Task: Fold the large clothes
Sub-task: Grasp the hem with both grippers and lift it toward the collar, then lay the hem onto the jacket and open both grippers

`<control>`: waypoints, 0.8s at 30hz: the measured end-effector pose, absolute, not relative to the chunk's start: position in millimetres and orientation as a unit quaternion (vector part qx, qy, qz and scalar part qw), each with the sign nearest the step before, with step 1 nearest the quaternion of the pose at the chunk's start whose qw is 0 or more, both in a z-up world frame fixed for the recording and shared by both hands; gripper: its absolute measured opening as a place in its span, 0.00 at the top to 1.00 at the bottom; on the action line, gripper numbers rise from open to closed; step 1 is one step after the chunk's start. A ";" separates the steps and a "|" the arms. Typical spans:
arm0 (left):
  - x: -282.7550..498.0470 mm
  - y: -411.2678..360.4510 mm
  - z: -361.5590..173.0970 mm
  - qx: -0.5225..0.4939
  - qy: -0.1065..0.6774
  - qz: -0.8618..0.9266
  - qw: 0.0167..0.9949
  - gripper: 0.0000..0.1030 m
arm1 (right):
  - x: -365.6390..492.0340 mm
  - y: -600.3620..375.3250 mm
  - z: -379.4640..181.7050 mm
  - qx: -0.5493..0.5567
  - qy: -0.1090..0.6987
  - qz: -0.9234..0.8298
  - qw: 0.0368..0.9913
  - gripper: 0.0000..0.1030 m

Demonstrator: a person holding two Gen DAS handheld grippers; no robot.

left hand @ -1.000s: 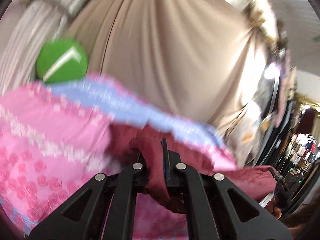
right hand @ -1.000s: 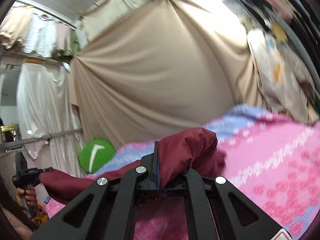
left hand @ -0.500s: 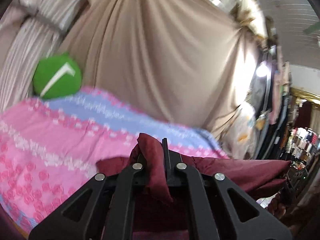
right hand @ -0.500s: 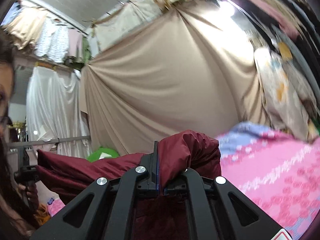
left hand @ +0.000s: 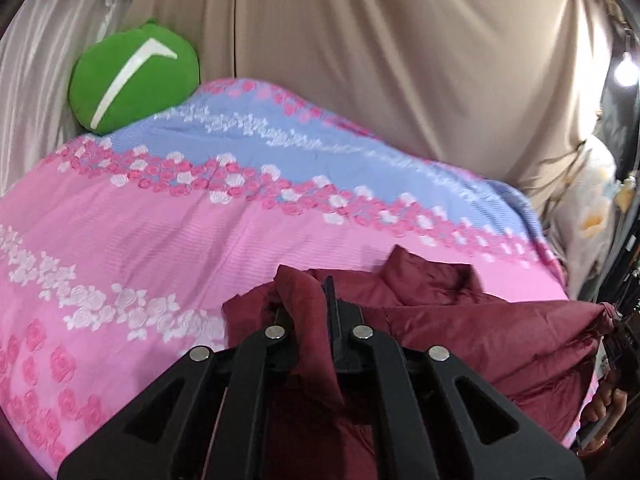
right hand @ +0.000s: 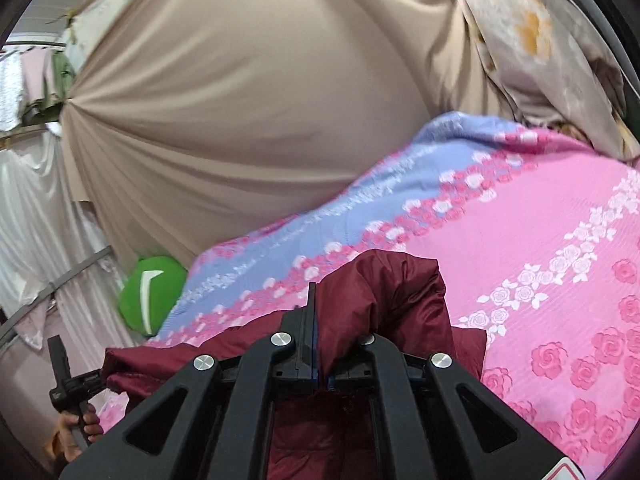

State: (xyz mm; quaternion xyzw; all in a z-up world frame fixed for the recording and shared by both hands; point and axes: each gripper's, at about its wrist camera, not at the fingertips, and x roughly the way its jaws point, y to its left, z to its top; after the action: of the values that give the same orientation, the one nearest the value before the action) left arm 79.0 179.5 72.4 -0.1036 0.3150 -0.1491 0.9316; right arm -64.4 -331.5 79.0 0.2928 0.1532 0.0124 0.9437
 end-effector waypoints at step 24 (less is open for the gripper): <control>164.0 154.6 -26.8 -0.132 0.404 -0.125 0.896 0.94 | 41.5 -350.7 -24.0 0.339 0.323 -0.035 0.883 0.98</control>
State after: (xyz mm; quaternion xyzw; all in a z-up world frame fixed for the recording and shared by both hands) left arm 164.0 154.6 -26.8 -0.1323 0.4044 -0.1247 0.8963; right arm 41.5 -350.7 -24.0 0.3389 0.3231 -0.0346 0.8829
